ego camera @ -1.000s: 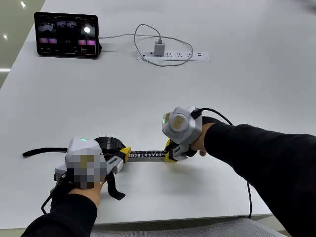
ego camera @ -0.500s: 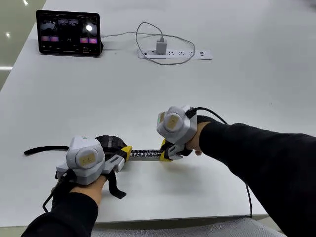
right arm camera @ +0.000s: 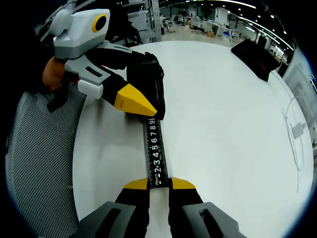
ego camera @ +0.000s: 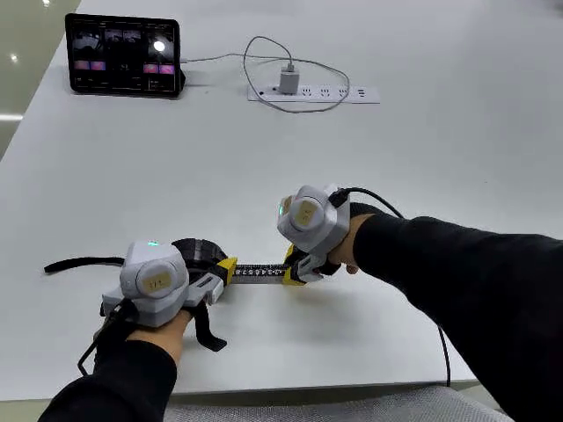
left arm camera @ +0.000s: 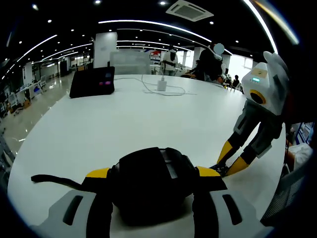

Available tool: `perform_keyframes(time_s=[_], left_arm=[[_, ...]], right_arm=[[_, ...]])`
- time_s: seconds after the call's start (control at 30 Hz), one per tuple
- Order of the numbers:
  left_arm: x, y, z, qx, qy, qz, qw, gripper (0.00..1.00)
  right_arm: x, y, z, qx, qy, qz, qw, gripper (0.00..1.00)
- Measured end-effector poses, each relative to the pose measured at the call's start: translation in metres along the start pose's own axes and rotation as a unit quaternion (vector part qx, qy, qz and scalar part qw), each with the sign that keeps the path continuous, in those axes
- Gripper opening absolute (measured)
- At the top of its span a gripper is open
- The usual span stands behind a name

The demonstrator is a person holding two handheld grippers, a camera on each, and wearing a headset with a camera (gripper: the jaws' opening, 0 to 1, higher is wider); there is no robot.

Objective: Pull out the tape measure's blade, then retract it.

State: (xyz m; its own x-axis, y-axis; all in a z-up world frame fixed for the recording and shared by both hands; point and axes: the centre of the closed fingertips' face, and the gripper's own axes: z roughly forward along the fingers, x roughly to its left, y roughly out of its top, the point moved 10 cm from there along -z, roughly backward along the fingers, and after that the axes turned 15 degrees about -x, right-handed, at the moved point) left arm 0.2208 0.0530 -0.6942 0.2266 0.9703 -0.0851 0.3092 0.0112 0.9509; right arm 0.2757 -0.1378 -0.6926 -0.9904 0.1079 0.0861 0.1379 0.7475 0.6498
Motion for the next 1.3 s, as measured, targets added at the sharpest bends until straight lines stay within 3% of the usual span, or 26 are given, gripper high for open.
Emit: perform_keyframes(time_s=[0.27,0.37,1.3], left_arm=[[0.0,0.0,0.0,0.0,0.0,0.0,1.0,0.61],[0.0,0.0,0.0,0.0,0.0,0.0,1.0,0.61],[0.0,0.0,0.001,0.004,-0.001,-0.007,1.0,0.6]], right_arm=[[0.001,0.002,0.002,-0.001,0.0,-0.007,1.0,0.1],[0.002,0.003,0.002,-0.003,-0.003,0.009,0.9999,0.1],[0.001,0.01,0.012,-0.016,0.008,-0.015,0.9997,0.1]])
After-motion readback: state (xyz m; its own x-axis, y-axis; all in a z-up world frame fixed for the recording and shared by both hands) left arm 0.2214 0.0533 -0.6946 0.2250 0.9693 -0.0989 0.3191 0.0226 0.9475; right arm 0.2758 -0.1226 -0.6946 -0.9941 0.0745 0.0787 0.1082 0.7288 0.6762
